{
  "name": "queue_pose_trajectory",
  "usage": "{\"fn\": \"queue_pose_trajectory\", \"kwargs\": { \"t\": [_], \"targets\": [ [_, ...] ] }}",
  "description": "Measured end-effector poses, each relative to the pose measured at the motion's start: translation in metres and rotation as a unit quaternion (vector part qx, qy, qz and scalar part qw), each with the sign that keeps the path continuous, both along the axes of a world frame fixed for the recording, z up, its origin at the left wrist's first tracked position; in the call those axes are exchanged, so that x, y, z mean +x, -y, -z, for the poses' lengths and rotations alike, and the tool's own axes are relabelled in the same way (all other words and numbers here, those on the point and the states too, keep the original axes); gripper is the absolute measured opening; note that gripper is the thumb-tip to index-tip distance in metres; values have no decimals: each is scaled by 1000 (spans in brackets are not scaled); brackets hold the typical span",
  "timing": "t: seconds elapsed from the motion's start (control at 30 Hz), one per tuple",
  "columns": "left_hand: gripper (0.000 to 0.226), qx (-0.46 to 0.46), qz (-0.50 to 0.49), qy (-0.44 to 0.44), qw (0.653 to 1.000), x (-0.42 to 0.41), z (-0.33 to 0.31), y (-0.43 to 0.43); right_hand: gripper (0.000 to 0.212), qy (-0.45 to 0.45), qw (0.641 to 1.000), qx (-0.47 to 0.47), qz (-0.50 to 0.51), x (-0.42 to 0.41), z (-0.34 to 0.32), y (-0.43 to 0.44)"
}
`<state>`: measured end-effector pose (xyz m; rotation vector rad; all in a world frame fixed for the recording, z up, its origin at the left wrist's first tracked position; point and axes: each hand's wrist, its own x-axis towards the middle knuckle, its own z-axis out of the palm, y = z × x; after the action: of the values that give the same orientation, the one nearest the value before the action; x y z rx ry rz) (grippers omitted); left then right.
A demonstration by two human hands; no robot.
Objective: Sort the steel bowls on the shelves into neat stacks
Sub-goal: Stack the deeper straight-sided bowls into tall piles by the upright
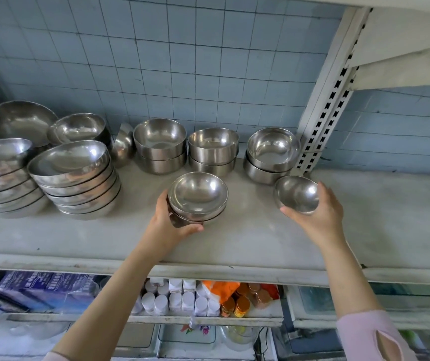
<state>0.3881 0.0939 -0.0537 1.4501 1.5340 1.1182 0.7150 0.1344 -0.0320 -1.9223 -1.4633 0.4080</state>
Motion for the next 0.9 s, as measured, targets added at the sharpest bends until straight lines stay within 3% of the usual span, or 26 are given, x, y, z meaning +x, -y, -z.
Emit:
{"fn": "queue_pose_trajectory", "kwargs": {
  "t": [0.2,0.5,0.6,0.8,0.9],
  "targets": [
    [116,9,-16,-10,1000,-1,-2,4,114,-37,999,-6,-13,-15,-17,14],
    [106,19,-31,-28,999,-44,-4,7,107,-151,974,44,-163,-116,-51,35],
    [107,22,-23,-31,999,-53,-5,8,108,-184,956,18,-226,-153,-63,29],
    [108,48,20,10,999,-57,5,7,111,-152,950,-13,-271,-195,-58,18],
    [91,39,39,37,998,-63,5,7,117,-128,951,-29,-280,-201,-55,20]
  ]
}}
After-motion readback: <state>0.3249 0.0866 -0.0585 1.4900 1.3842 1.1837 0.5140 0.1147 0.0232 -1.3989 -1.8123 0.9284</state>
